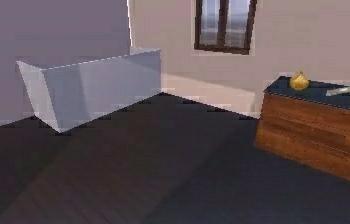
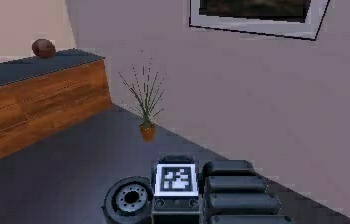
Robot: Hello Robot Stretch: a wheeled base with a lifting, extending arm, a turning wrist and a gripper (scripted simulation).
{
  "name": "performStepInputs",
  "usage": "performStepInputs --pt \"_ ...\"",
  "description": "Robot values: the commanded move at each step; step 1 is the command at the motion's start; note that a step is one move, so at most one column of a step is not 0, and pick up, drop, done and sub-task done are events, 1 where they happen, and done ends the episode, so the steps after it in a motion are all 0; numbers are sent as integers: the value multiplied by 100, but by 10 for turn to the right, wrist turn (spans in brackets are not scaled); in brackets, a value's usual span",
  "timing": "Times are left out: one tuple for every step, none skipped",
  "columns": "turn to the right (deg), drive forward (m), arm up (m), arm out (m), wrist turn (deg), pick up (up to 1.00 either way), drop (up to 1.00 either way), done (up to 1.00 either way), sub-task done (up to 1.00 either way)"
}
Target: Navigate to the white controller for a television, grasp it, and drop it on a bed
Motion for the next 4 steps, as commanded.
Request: performStepInputs --pt "-120 0 0 0 0 0 0 0 0" --pt "0 100 0 0 0 0 0 0 0" --pt "0 100 0 0 0 0 0 0 0" --pt "-30 0 0 0 0 0 0 0 0"
